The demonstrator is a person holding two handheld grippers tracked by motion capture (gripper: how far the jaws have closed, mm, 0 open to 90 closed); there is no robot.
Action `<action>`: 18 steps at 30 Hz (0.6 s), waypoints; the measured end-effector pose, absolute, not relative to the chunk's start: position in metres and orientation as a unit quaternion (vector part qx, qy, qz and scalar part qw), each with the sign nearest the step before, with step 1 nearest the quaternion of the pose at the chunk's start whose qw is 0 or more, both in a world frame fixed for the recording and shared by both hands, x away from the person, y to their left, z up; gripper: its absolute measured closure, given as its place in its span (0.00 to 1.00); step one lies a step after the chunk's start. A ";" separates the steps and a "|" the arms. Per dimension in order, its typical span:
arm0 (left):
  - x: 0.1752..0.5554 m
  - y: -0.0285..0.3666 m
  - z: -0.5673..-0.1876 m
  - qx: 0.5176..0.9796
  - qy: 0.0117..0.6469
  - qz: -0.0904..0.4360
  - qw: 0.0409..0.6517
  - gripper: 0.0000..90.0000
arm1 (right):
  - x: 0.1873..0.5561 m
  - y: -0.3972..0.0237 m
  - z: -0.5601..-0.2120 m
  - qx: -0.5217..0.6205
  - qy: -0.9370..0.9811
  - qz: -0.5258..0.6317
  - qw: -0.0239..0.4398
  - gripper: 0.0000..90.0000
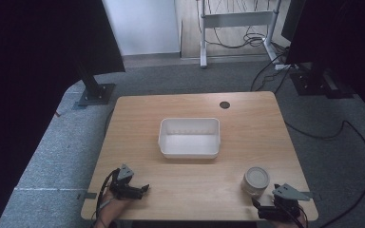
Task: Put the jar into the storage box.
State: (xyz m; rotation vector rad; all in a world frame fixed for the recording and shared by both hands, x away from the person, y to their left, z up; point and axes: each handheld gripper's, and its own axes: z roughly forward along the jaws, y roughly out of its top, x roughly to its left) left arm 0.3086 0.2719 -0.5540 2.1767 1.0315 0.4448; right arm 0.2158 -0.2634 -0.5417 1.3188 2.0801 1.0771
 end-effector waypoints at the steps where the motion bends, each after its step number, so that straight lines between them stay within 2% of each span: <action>1: 0.309 0.272 -0.554 0.836 0.396 0.171 0.339 0.00 | 0.217 -0.263 -0.542 0.477 0.755 0.390 0.224 0.00; 18: 0.309 0.272 -0.554 0.836 0.396 0.171 0.339 0.00 | 0.232 -0.253 -0.541 0.474 0.758 0.391 0.220 0.00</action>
